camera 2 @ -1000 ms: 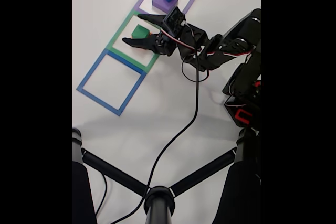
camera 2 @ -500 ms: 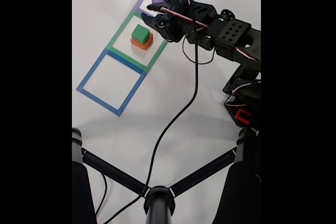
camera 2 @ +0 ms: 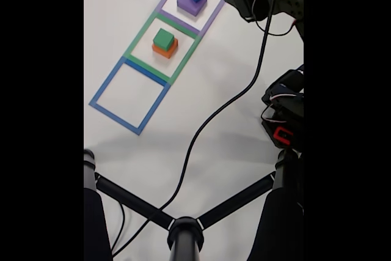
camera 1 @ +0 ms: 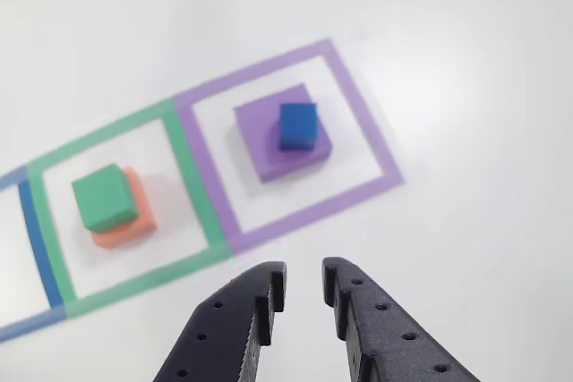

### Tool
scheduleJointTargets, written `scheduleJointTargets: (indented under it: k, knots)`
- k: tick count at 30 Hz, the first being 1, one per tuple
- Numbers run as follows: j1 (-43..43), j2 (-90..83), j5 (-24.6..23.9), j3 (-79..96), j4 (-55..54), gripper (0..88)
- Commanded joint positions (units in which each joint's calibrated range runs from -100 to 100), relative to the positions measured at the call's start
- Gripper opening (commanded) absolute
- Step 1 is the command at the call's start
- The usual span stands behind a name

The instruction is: Tower of hanoi

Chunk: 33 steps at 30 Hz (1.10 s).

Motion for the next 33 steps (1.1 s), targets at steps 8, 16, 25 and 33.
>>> scheduleJointTargets:
  k: [8,16,25,33]
  knots:
    - [4.8,-3.5,0.0,-2.3,4.2,11.6]
    - [7.4,-9.8,0.0,22.3,-19.1,29.4]
    - [9.0,-4.5,0.0,40.5,-45.5,29.7]
    - [7.6,8.2,0.0,51.5,-74.9,29.1]
